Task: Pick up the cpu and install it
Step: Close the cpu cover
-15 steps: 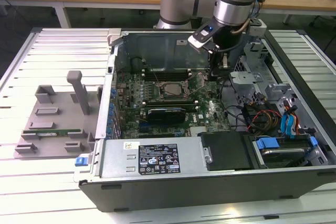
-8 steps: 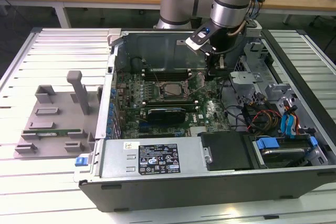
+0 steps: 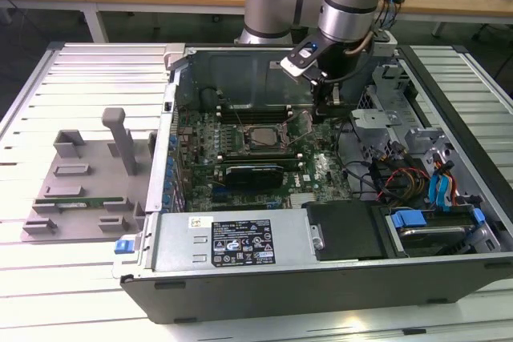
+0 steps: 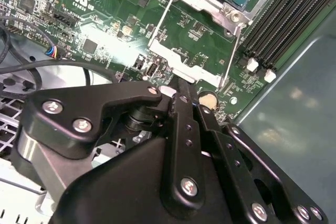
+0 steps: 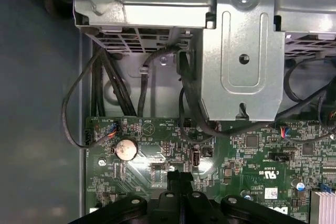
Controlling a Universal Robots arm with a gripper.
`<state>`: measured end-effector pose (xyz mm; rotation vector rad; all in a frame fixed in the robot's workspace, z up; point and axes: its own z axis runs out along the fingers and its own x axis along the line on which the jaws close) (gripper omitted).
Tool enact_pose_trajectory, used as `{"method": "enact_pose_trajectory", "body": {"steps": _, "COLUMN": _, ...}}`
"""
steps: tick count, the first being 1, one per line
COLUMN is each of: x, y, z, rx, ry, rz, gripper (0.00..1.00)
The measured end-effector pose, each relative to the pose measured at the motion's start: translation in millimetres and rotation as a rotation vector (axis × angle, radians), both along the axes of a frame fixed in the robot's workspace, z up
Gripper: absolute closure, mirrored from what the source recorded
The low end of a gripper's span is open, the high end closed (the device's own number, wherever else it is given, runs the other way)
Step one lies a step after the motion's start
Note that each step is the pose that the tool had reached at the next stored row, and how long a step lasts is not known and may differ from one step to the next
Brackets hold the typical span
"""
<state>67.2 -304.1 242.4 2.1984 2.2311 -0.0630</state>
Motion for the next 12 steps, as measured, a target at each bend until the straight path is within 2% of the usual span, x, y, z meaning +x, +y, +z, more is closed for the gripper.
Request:
{"method": "enact_pose_trajectory", "body": {"steps": 10, "x": -10.5, "y": 0.0, "z": 0.0, "rx": 0.0, "ry": 0.0, "rz": 0.0, "gripper": 0.89}}
{"method": "enact_pose_trajectory", "body": {"steps": 12, "x": -15.4, "y": 0.0, "z": 0.0, "rx": 0.0, "ry": -0.0001, "rz": 0.0, "gripper": 0.89}}
